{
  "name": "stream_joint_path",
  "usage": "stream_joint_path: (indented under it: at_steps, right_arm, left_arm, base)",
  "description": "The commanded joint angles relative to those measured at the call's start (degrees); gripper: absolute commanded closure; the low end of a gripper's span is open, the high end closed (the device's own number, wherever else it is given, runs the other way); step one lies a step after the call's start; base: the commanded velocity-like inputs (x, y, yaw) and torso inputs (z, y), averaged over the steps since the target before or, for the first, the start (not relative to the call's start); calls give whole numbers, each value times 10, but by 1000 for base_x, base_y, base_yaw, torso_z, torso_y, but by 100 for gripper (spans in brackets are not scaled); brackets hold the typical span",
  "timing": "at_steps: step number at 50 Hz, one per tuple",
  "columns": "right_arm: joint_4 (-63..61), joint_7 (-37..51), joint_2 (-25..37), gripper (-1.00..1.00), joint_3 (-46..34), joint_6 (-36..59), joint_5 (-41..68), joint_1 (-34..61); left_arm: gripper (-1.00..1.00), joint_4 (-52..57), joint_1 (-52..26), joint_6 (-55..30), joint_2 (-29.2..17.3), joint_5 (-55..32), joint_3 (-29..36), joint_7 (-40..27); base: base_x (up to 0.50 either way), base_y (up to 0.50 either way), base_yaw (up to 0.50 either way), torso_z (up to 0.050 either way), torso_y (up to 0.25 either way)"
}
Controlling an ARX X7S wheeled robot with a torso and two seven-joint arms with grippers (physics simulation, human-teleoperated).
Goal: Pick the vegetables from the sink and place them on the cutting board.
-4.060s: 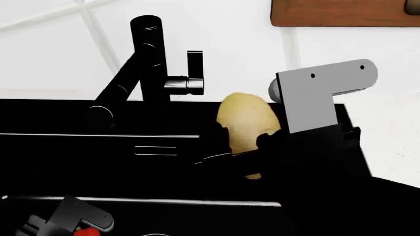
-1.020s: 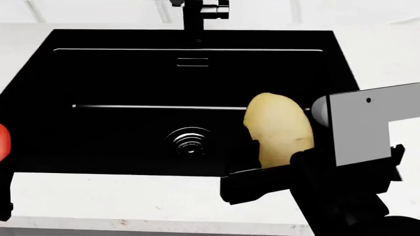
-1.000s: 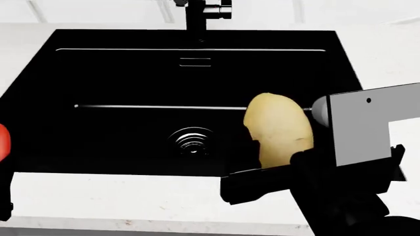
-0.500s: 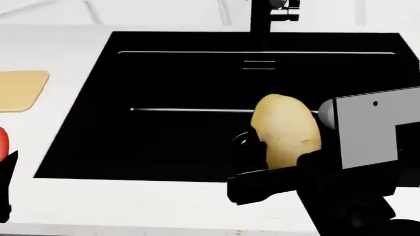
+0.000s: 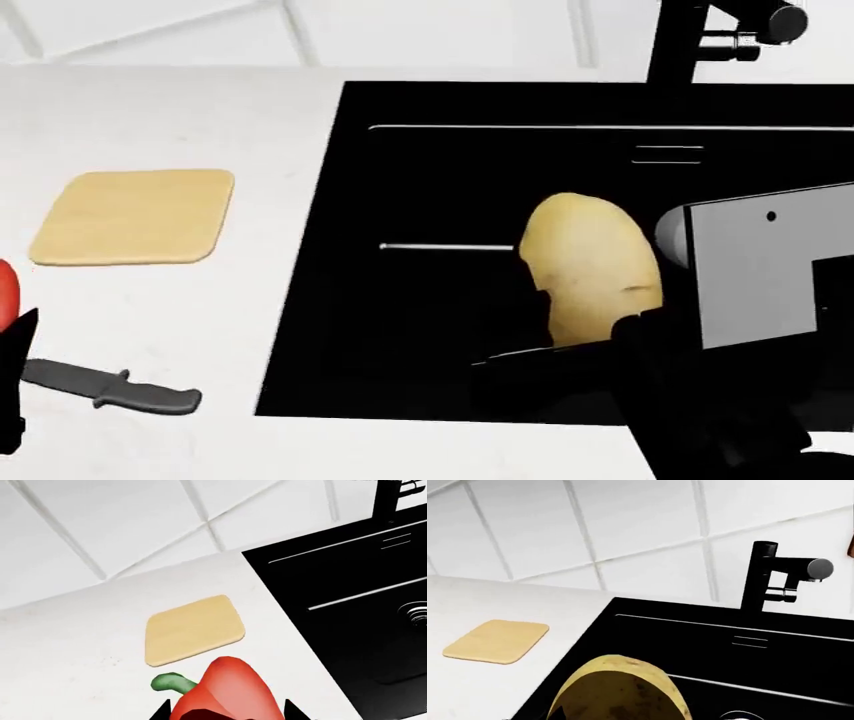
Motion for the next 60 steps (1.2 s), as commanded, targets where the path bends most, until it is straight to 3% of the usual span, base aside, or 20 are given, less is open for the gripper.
stream_joint_path:
  at_steps: [1,17,20,23,25,33,43,54,60]
  right_arm:
    - [0,-3,2,100,-5,1,-7,5]
    - [-1,-10,8,100,-9,-8,-18,-3]
    - [-1,-17,11,100,-2,-17,-25,-7]
    - [-3,-32,14,100,1,-28,-43,-19]
    - [-8,-39,18,100,-6,-28,-56,-18]
    - [-9,-36,19,100,-8,-30,-56,-19]
    - [7,-11,22,100,-16,-11,-28,-2]
    - [163,81,-11,100,-117,94,116,201]
    - [248,49,-45,100,-182,129,93,277]
  left_arm:
    - [100,-1,5,7,-14,-15,-11,-2]
    - [100,-8,4,14,-31,-29,-19,2]
    - [100,-15,-22,9,-2,-11,25,-18]
    - [100,-8,-10,10,-14,-24,10,-13]
    - [100,-17,-26,10,3,-6,40,-21]
    - [100,-8,-10,17,-20,-21,21,-9]
    - [100,-8,-12,23,-14,-18,39,-11]
    - [100,-12,-28,19,-11,-21,61,-13]
    - [100,-15,-28,26,-7,-15,71,-12]
  base:
    - [156,500,0,0,0]
    - [177,500,0,0,1]
    - [180,500,0,0,0]
    - [272,500,0,0,0]
    - [385,438,0,0,0]
    - [448,352,0,0,1]
    - [335,185,0,0,2]
    - [0,0,0,0,0]
    - [0,0,0,0,0]
